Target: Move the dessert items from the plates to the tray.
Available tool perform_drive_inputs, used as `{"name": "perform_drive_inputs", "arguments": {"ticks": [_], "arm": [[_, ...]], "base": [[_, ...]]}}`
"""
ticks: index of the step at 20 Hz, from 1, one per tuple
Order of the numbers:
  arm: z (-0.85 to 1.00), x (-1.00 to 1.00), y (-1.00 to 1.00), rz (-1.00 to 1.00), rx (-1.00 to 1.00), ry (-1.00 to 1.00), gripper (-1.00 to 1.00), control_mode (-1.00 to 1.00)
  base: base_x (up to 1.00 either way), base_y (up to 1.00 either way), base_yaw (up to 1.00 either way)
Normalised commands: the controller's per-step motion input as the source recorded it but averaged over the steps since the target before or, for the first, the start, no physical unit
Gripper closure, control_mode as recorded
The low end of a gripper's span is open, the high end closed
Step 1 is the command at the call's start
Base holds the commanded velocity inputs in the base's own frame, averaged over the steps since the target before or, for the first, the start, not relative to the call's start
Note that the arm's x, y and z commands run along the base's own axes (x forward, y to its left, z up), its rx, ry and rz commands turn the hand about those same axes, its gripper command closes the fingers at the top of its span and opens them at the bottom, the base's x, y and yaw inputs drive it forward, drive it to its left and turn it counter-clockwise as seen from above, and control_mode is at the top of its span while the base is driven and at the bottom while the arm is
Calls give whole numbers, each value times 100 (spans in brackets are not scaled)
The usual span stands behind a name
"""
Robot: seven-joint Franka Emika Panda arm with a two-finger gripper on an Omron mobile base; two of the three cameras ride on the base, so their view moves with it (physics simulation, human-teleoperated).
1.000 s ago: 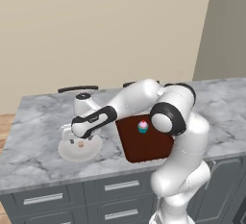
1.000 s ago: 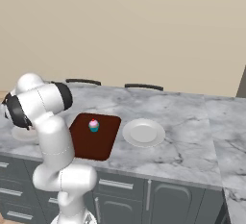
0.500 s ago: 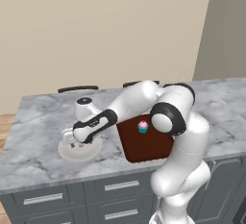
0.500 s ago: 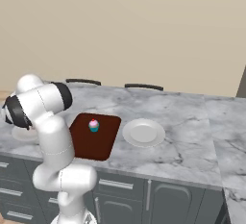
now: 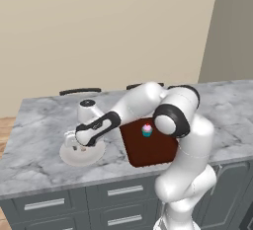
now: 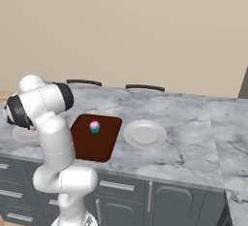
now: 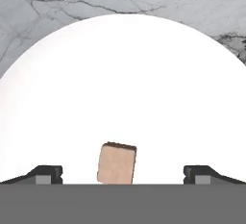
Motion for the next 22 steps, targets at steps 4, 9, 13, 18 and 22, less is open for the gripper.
{"name": "perform_drive_inputs", "arguments": {"ticks": [4, 9, 13, 18, 22], "arm": [[0, 24, 0, 0, 0, 0, -100, -100], [0, -13, 3, 0, 0, 0, -100, -100], [-15, -8, 3, 0, 0, 0, -100, -100], [-23, 5, 0, 0, 0, 0, -100, -100], [-7, 1, 0, 0, 0, 0, -100, -100]], "base": [[0, 0, 0], [0, 0, 0], [0, 0, 0], [0, 0, 0], [0, 0, 0]]}}
